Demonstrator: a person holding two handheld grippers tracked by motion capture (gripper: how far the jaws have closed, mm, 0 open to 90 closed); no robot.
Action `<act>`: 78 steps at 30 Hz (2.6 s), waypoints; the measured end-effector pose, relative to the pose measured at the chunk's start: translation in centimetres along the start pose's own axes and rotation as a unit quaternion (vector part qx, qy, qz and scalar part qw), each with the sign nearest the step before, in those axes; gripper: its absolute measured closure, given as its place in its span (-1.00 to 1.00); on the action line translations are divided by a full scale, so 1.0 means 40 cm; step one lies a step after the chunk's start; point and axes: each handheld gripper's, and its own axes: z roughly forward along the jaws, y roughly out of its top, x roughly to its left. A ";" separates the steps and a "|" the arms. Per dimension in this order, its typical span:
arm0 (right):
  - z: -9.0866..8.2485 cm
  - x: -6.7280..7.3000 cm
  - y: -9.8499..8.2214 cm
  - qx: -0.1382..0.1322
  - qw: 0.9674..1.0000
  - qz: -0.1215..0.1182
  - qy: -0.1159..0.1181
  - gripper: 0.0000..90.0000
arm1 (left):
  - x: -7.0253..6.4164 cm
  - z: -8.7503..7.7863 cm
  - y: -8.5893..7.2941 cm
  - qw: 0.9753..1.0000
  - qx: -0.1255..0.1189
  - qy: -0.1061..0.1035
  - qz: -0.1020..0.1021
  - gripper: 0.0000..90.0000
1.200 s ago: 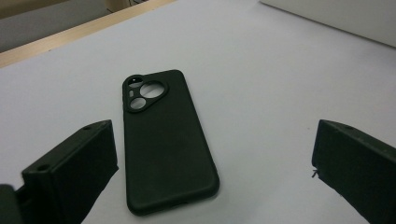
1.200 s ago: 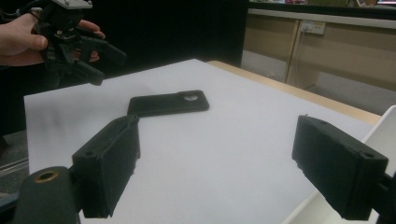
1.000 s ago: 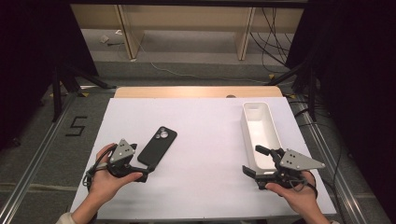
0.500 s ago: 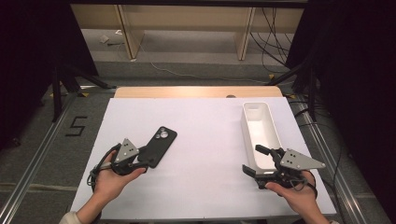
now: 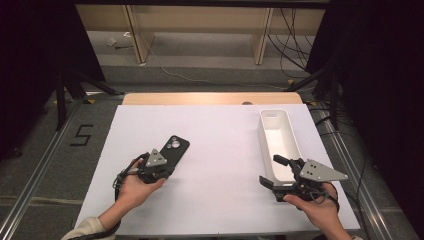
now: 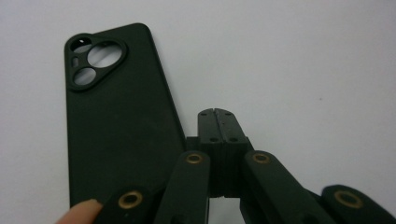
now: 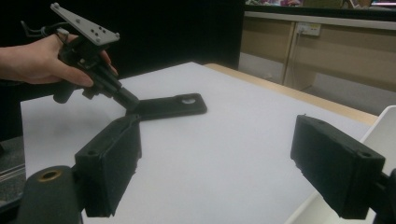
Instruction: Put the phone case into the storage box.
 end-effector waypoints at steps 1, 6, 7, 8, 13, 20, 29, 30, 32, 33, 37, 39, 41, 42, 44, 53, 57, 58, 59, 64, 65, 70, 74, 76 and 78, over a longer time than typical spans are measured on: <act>0.000 0.000 0.000 0.000 1.000 0.000 0.000 -0.61 | 0.000 0.007 0.000 1.000 0.005 -0.001 0.000 1.00; 0.000 0.000 -0.001 0.001 1.000 0.001 0.001 -0.60 | 0.003 0.039 0.000 0.999 0.035 -0.002 0.007 1.00; 0.000 0.000 -0.001 0.001 1.000 0.001 0.001 -0.60 | 0.003 0.039 0.000 0.999 0.035 -0.002 0.007 1.00; 0.000 -0.001 -0.001 0.001 1.000 0.001 0.001 -0.60 | 0.002 0.043 -0.001 0.999 0.038 -0.001 0.008 1.00; 0.000 -0.001 -0.001 0.002 1.000 0.002 0.002 -0.60 | 0.008 0.055 -0.006 0.999 0.052 0.000 0.006 1.00; 0.000 -0.001 -0.002 0.000 1.000 0.003 0.002 -0.60 | 0.020 0.050 -0.009 0.998 0.064 0.002 -0.002 1.00; -0.001 -0.001 -0.002 0.001 1.000 0.003 0.003 -0.59 | 0.044 0.034 -0.023 0.997 0.070 0.021 -0.016 1.00; -0.001 -0.001 -0.002 0.000 1.000 0.003 0.003 -0.58 | 0.050 0.029 -0.026 0.997 0.073 0.028 -0.015 1.00; -0.001 -0.001 -0.002 0.000 1.000 0.003 0.003 -0.58 | 0.053 0.028 -0.028 0.997 0.073 0.029 -0.019 1.00; 0.000 -0.001 -0.002 0.000 1.000 0.004 0.004 -0.58 | 0.056 0.026 -0.029 0.997 0.074 0.030 -0.020 1.00; 0.001 -0.001 -0.002 -0.001 1.000 0.004 0.006 -0.56 | 0.059 0.025 -0.030 0.997 0.075 0.029 -0.022 1.00; 0.001 -0.002 -0.001 -0.003 1.000 0.002 0.010 -0.54 | 0.058 0.024 -0.030 0.997 0.074 0.026 -0.020 0.99; 0.000 -0.002 0.000 -0.004 1.000 0.001 0.011 -0.53 | 0.055 0.016 -0.024 0.998 0.061 0.010 -0.023 0.84; 0.000 -0.002 0.000 -0.003 1.000 0.001 0.012 -0.52 | 0.053 0.011 -0.018 0.998 0.052 0.012 -0.018 0.75; 0.001 -0.003 -0.001 -0.002 1.000 0.002 0.014 -0.52 | 0.053 0.006 -0.011 0.999 0.044 0.013 -0.015 0.54; 0.003 -0.004 0.001 -0.003 1.000 0.003 0.010 -0.53 | 0.108 0.023 0.055 0.997 0.072 0.033 0.013 -0.60; 0.004 -0.004 0.000 -0.001 1.000 0.003 0.009 -0.54 | 0.134 0.046 0.076 0.993 0.104 0.041 0.020 -0.67; 0.003 -0.005 0.000 -0.001 1.000 0.004 0.008 -0.54 | 0.137 0.049 0.079 0.993 0.112 0.042 0.024 -0.67; 0.003 -0.005 0.000 -0.002 1.000 0.004 0.008 -0.54 | 0.141 0.054 0.083 0.992 0.118 0.040 0.029 -0.68; 0.003 -0.004 0.000 -0.001 1.000 0.003 0.009 -0.54 | 0.146 0.075 0.097 0.987 0.149 0.035 0.055 -0.68; 0.003 -0.004 0.000 -0.001 1.000 0.002 0.010 -0.54 | 0.146 0.078 0.099 0.986 0.152 0.034 0.059 -0.69; 0.004 -0.004 0.000 -0.001 1.000 0.003 0.009 -0.54 | 0.154 0.087 0.101 0.982 0.172 0.037 0.061 -0.72; 0.004 -0.004 0.000 -0.001 1.000 0.002 0.010 -0.54 | 0.167 0.096 0.094 0.981 0.184 0.036 0.056 -0.76; 0.004 -0.004 0.000 -0.001 1.000 0.002 0.010 -0.54 | 0.168 0.097 0.093 0.980 0.185 0.036 0.056 -0.81; 0.005 -0.004 -0.001 0.001 1.000 0.003 0.010 -0.54 | 0.170 0.101 0.090 0.980 0.190 0.035 0.057 -0.84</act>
